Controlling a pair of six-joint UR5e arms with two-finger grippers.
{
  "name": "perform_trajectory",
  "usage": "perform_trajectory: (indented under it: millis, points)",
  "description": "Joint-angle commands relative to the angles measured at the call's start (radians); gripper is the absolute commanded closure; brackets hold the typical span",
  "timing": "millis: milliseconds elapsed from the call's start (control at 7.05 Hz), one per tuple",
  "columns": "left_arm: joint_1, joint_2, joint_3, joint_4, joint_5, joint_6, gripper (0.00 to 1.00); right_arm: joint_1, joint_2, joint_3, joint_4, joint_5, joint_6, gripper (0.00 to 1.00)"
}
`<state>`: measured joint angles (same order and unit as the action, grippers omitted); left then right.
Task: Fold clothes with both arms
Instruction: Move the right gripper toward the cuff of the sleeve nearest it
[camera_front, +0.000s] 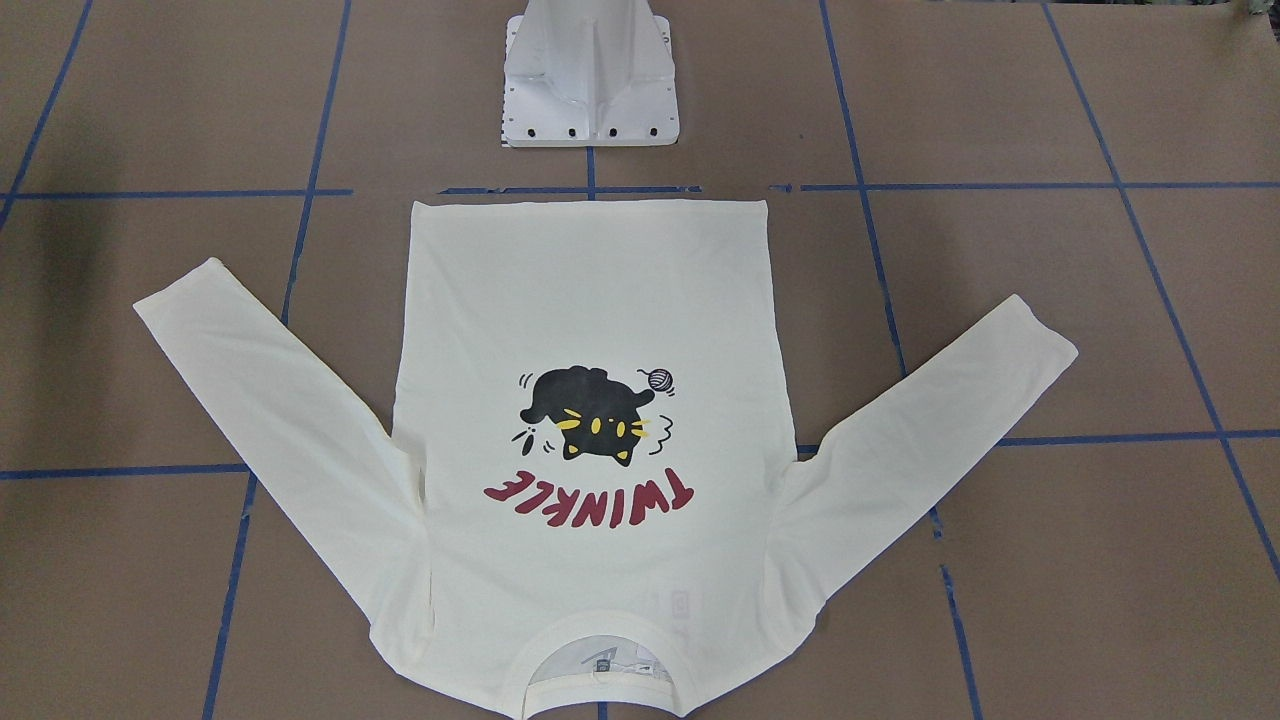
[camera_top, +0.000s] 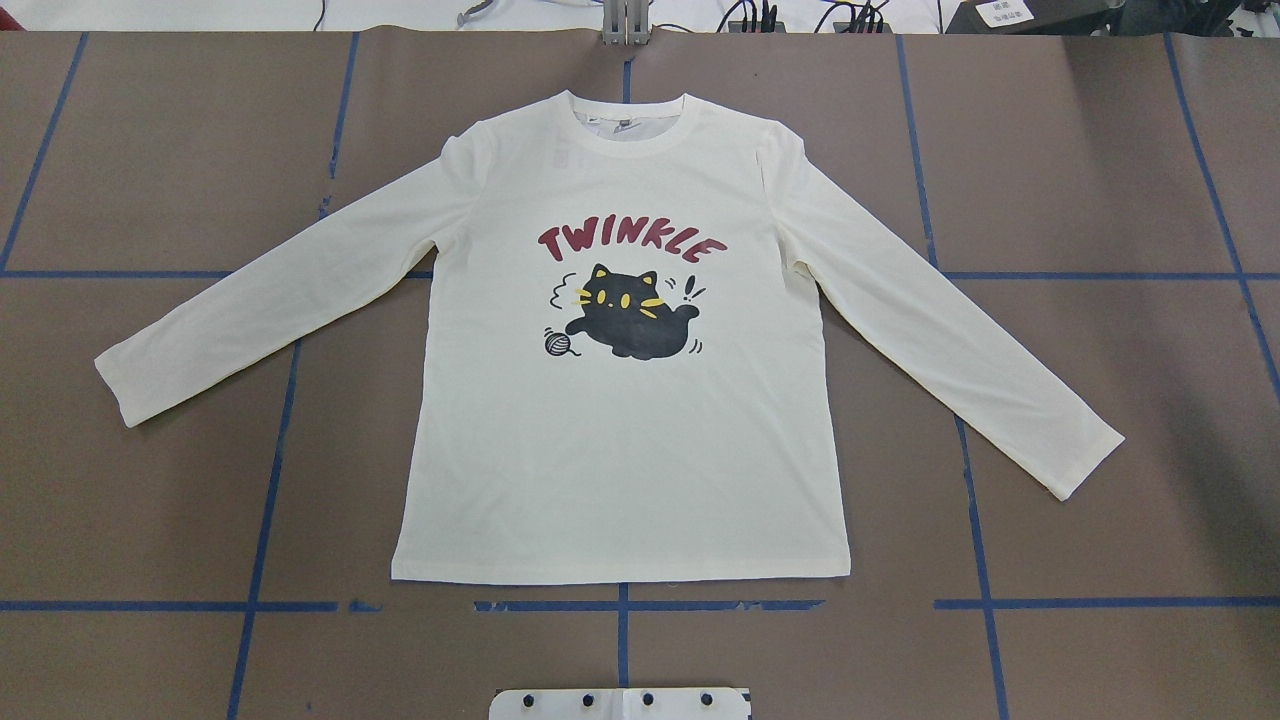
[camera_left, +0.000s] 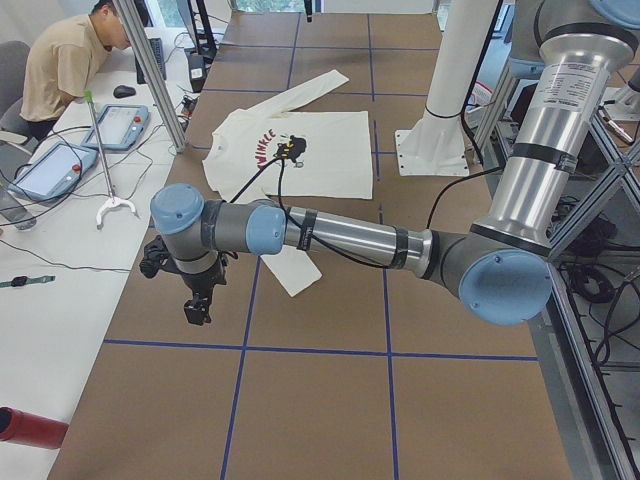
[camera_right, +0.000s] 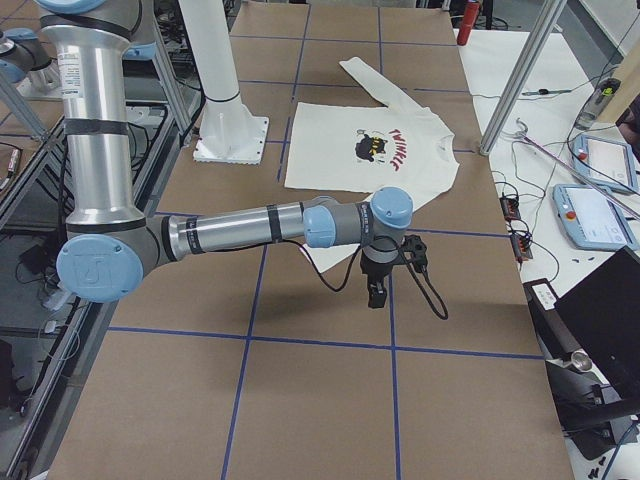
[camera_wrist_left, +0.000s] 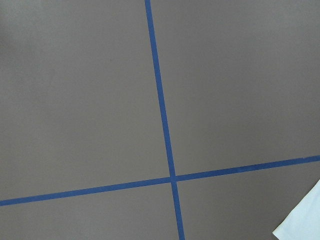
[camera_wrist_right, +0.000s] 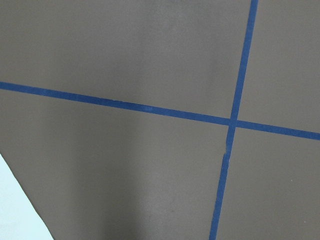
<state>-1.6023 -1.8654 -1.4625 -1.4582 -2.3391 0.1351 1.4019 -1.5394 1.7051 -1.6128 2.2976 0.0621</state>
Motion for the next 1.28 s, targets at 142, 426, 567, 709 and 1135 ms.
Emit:
perform_trajectory:
  millis: [142, 426, 567, 709, 1135]
  points:
    - [0.007, 0.023, -0.038, -0.057, -0.019, -0.006, 0.00, 0.000, -0.010, 0.004, 0.005, 0.057, 0.002, 0.00]
    - [0.007, 0.031, -0.087, -0.059, -0.034, -0.003, 0.00, -0.115, -0.095, 0.045, 0.276, 0.049, 0.266, 0.00]
    - [0.008, 0.031, -0.073, -0.060, -0.117, -0.002, 0.00, -0.218, -0.167, 0.038, 0.536, 0.005, 0.470, 0.00]
    - [0.012, 0.031, -0.074, -0.100, -0.164, -0.002, 0.00, -0.339, -0.174, 0.031, 0.662, -0.027, 0.766, 0.00]
    - [0.013, 0.072, -0.078, -0.273, -0.184, -0.092, 0.00, -0.550, -0.185, 0.024, 0.800, -0.211, 1.242, 0.09]
